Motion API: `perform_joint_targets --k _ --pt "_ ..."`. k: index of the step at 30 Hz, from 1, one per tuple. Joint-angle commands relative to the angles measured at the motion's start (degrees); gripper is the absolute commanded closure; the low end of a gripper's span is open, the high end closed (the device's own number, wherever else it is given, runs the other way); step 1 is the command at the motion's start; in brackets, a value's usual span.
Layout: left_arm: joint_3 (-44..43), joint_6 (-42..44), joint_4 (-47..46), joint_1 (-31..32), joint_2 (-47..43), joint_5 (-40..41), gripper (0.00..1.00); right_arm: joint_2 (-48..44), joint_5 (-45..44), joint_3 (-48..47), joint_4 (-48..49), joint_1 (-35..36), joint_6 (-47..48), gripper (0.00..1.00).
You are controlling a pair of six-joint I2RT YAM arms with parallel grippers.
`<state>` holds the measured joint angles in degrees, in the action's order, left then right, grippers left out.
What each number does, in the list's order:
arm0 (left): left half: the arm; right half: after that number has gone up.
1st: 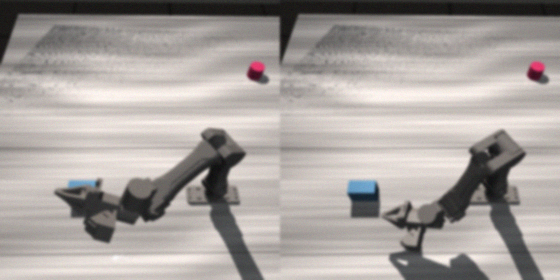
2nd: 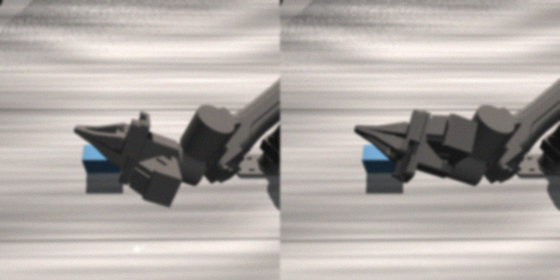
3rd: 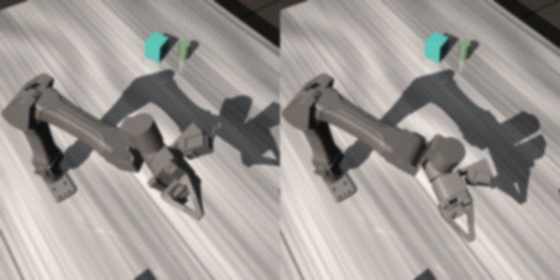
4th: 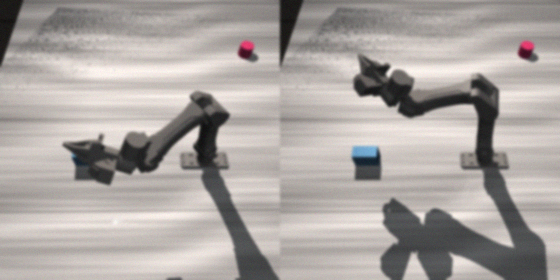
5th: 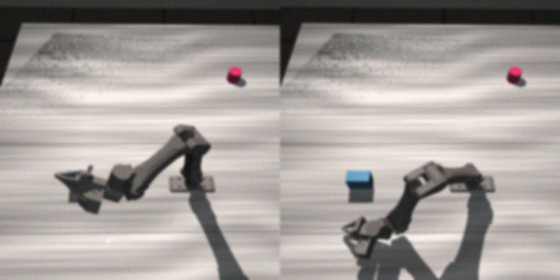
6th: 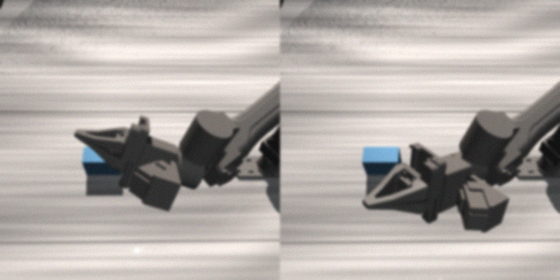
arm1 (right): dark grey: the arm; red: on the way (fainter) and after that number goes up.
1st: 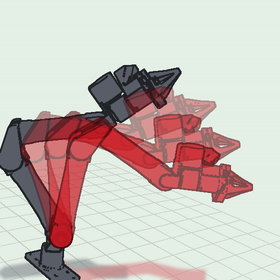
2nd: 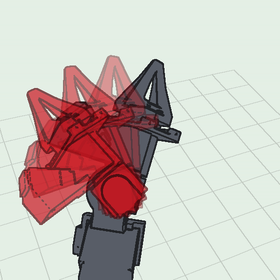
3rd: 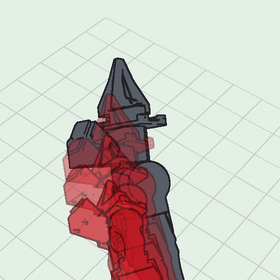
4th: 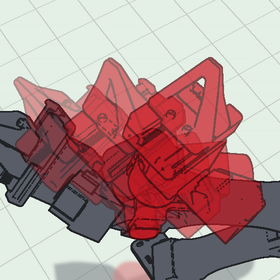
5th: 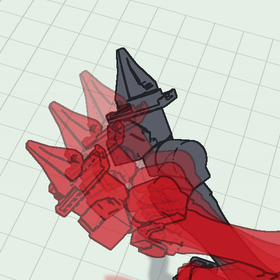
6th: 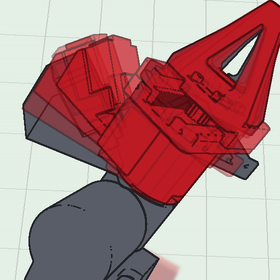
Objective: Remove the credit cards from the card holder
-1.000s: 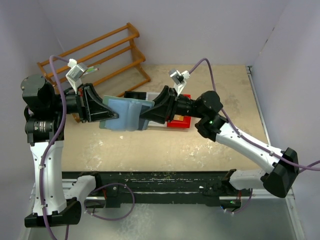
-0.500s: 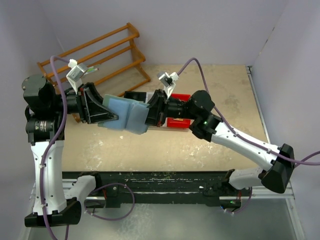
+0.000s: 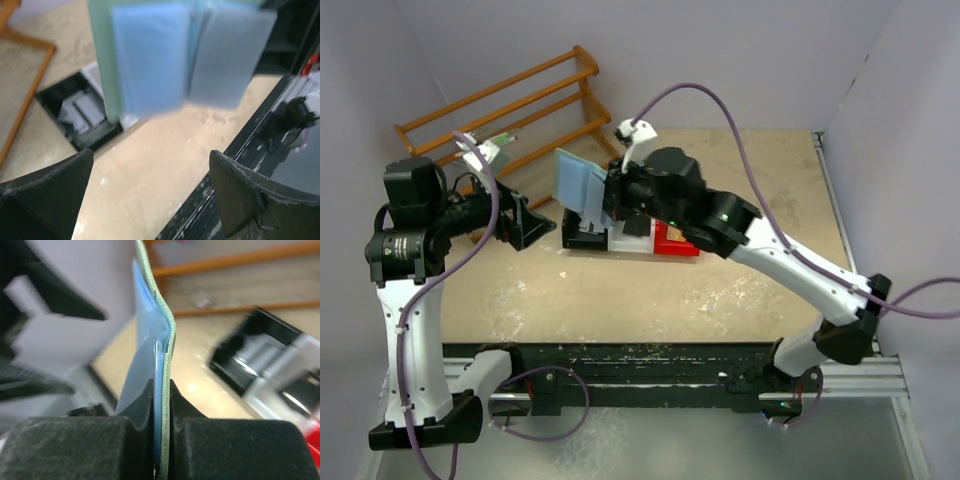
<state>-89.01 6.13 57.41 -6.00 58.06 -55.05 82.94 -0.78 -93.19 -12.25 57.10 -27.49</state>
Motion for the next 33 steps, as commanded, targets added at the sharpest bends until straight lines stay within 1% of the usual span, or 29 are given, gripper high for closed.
perform_joint_targets --k 1,4,9,11,14,16,19,24,28,33 --pt "7.22 10.82 4.5 -0.27 -2.7 8.35 0.01 10.05 -26.1 -11.98 -24.91 2.77 7.99 1.0" --pt "10.52 12.41 4.91 -0.3 -3.45 5.95 0.01 16.06 -32.52 -17.15 -32.31 3.66 8.6 1.0" --pt "13.41 12.25 2.31 -0.33 -5.59 4.02 0.01 18.42 -36.28 -20.83 -35.92 5.04 9.74 1.0" --pt "14.08 11.19 1.61 -0.28 -5.7 2.46 0.01 19.23 -35.02 -22.36 -37.21 5.45 9.7 1.0" --pt "14.42 10.34 1.76 -0.29 -5.11 0.06 0.01 19.13 -30.82 -22.73 -36.35 5.65 9.93 1.0" --pt "14.45 9.94 1.79 -0.28 -4.91 -0.91 0.01 18.35 -25.71 -22.28 -34.65 5.65 10.38 1.0" --pt "14.42 8.58 1.12 -0.22 -4.97 -2.14 0.01 14.84 -11.62 -18.21 -27.32 5.67 12.13 1.0" --pt "14.14 6.63 -0.28 -0.29 -5.62 -3.56 0.01 9.42 10.14 -11.77 -17.71 5.65 11.8 1.0" --pt "13.29 8.42 1.57 -0.27 -6.46 -4.95 0.01 5.85 20.27 -7.76 -12.16 5.48 12.97 1.0" --pt "10.9 13.56 7.15 -0.29 -6.66 -10.41 0.01 3.22 28.3 -5.15 -8.48 5.11 13.78 1.0"
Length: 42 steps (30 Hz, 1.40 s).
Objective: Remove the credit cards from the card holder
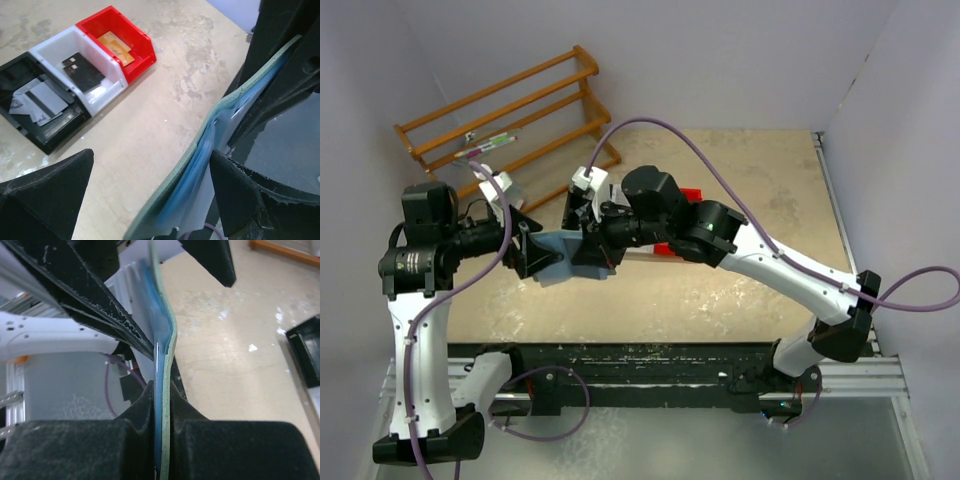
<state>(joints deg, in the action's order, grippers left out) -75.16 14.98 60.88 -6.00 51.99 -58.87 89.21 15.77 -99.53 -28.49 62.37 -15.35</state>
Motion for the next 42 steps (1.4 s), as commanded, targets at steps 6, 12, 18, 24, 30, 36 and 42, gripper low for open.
perform_joint_targets --k 6,12,18,24,30,36,42 --pt "-6.2 13.11 15.38 -0.29 2.88 -15.7 0.24 -5.86 19.07 5.2 12.94 -3.8 0.47 1.0" --pt "-10.68 18.51 24.48 -0.24 6.29 -22.65 0.66 -8.69 31.62 10.95 22.55 -8.91 -4.92 1.0" --pt "-11.53 14.91 23.45 -0.24 7.16 -27.23 0.88 -8.34 36.57 12.24 27.54 -9.55 -8.65 1.0" --pt "-10.06 6.63 17.7 -0.27 7.16 -28.67 1.0 -8.67 40.35 13.38 28.67 -10.66 -9.91 0.7" --pt "-10.63 2.77 15.27 -0.26 7.13 -30.98 1.0 -14.13 48.25 21.06 39.28 -14.0 -14.97 0.61" --pt "-10.66 -1.04 11.96 -0.24 6.37 -31.37 1.0 -14.91 47.81 21.58 39.25 -15.58 -15.66 0.68" --pt "-10.8 -2.06 11.39 -0.24 5.82 -31.25 1.0 -13.77 46.5 19.96 36.65 -16.71 -14.69 0.7"
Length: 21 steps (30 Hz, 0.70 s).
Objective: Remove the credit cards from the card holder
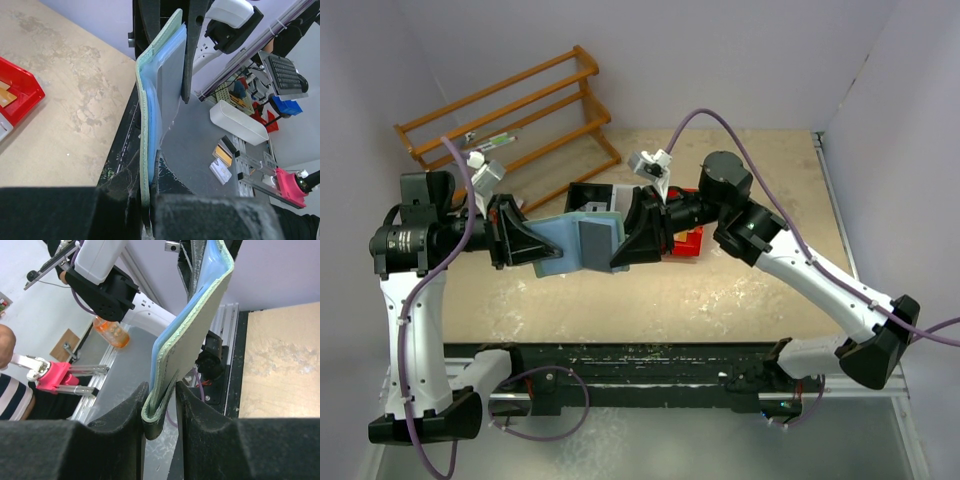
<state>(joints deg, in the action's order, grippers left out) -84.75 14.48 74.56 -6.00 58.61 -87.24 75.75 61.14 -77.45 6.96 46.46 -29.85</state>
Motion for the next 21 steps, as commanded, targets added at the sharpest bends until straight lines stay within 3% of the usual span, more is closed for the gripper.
perform_joint_targets --k 1,10,21 --pt "-1.25 -1.58 -2.27 -0.25 -0.86 -2.83 1.0 -0.27 1.34 -2.14 0.98 -1.07 -0.19 0.7" --pt "-1.89 -1.65 -2.36 -0.24 -0.47 -2.89 1.0 -1.71 4.43 -2.96 1.35 -5.25 -0.88 0.71" --pt "-2.02 -3.46 -4.08 -0.22 -0.28 -3.01 1.0 -0.47 -1.34 -2.06 2.89 -5.32 -2.46 0.75"
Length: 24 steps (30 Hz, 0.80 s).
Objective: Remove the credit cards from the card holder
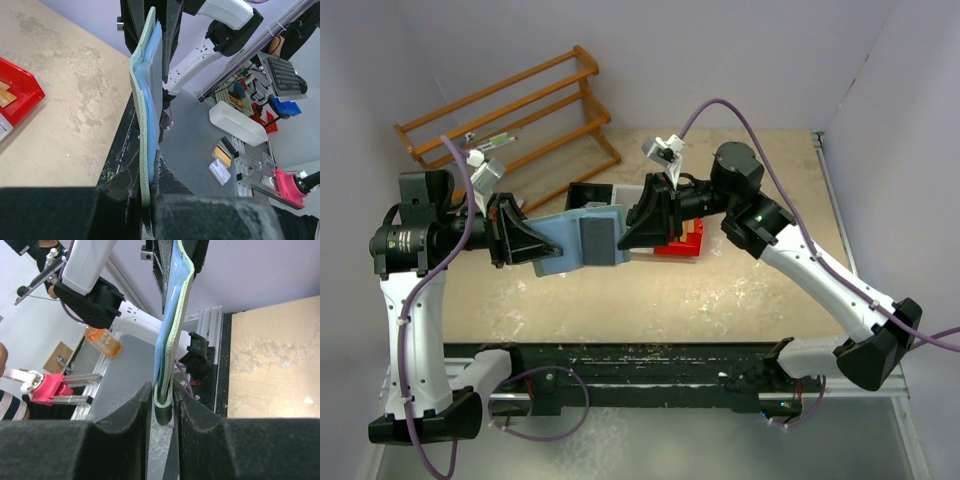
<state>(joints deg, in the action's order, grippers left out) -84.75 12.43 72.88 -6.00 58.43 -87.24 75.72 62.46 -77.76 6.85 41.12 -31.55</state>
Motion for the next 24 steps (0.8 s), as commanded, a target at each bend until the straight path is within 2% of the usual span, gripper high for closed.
perform_joint_targets --k 1,4,13,20,24 --pt "-2.0 -1.51 -2.59 -0.24 -0.11 -2.94 1.0 -0.22 -2.98 -1.86 2.89 0.01 -0.74 0.75" --pt "-2.0 -1.97 -2.91 -0.24 -0.08 -3.14 1.0 0.04 -4.81 -2.26 1.99 0.01 -0.63 0.75" --pt "-1.91 -5.17 -5.68 -0.24 -0.48 -4.15 1.0 -1.6 -10.81 -2.19 0.21 0.8 3.28 0.84" --pt "-1.0 -9.55 -9.97 -0.24 -1.42 -5.02 1.0 -0.62 -10.58 -2.58 2.13 4.91 3.5 0.71" --pt "-0.78 -10.54 -10.91 -0.28 -1.83 -5.05 1.0 -1.18 -6.59 -0.54 8.02 5.28 0.04 0.71"
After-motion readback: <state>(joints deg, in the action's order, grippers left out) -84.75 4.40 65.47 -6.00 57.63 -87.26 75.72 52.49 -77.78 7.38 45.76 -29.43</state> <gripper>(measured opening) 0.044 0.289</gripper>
